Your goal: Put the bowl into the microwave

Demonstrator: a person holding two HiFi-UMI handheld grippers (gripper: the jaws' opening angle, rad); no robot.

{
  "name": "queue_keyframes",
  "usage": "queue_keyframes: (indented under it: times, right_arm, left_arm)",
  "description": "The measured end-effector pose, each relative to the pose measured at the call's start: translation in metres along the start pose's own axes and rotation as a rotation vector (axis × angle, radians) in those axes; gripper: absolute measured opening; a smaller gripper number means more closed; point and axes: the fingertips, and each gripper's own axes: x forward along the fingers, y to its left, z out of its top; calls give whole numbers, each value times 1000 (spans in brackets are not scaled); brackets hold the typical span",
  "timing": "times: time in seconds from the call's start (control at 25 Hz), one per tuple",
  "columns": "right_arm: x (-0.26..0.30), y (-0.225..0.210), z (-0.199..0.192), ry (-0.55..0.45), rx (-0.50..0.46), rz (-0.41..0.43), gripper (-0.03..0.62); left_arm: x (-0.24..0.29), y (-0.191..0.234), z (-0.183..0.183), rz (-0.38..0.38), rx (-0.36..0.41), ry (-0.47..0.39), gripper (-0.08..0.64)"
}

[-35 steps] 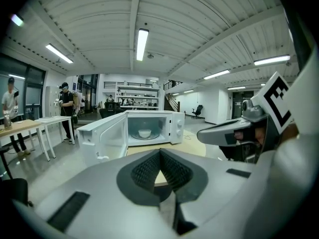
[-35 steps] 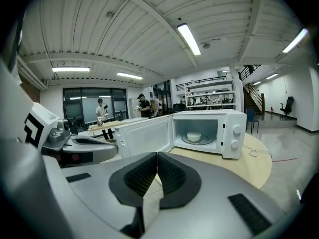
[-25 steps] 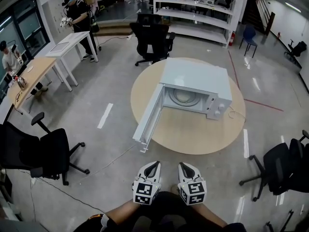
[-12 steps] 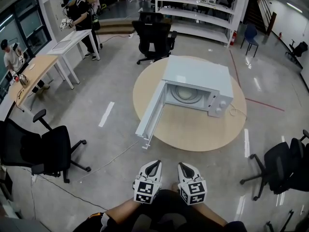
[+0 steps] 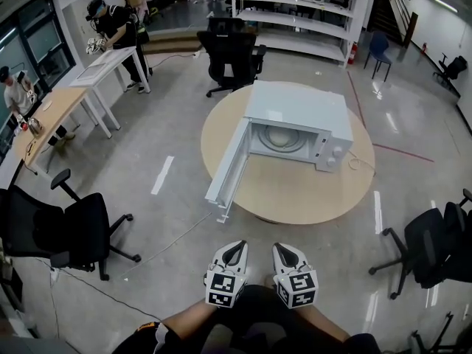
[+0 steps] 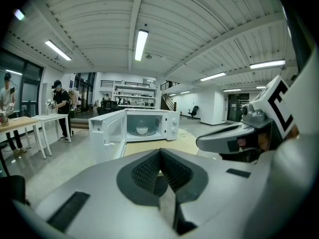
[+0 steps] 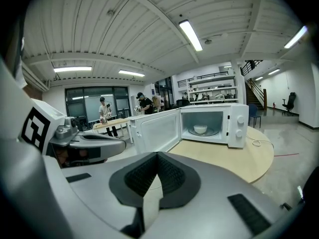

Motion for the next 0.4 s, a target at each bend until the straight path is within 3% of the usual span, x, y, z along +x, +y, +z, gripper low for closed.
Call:
queue_keyframes:
  times: [0.4]
  right_arm:
    - [-2,4,-4,0,10,-21,17]
  left_arm:
    - [-3,2,-3,-15,11,-2,48]
